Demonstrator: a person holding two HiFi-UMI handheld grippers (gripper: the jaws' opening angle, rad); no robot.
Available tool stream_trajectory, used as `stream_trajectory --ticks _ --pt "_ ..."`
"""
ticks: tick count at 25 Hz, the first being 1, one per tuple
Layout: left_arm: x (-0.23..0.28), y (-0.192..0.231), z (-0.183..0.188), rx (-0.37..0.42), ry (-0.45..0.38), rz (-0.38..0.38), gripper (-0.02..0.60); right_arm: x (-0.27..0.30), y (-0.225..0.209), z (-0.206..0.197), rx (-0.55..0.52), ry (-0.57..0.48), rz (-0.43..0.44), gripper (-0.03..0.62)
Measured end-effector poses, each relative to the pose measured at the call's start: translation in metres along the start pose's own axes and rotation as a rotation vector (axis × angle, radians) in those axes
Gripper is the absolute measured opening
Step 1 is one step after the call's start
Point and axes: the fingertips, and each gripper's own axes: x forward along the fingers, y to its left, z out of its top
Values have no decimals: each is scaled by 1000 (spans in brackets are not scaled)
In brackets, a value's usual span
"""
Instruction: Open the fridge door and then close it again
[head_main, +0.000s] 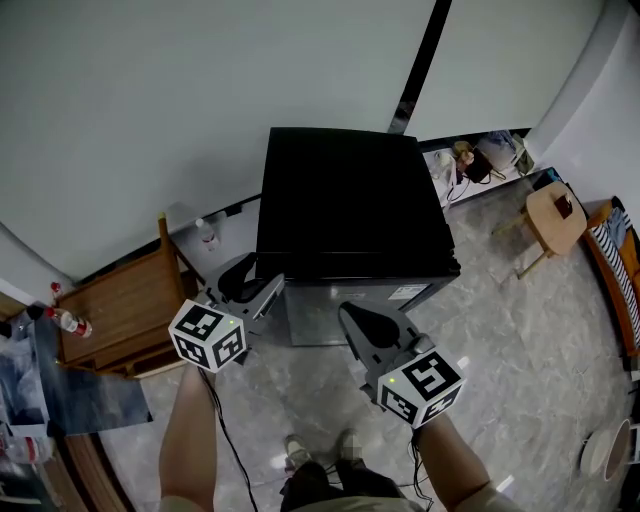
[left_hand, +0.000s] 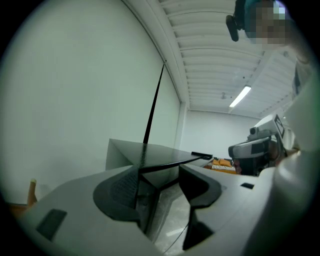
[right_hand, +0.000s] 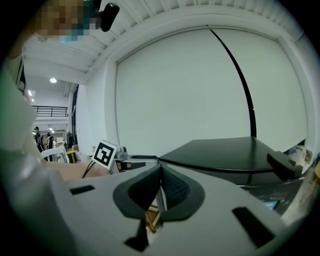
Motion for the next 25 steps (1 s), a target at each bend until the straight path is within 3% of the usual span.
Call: stream_trajectory --ticks 9,25 --pt "1 -1 -2 -42 -15 -60 238 -8 -5 -10 18 21 4 -3" --pt "0 -5 -2 -9 16 -14 232 -18 4 -33 76 44 30 -3"
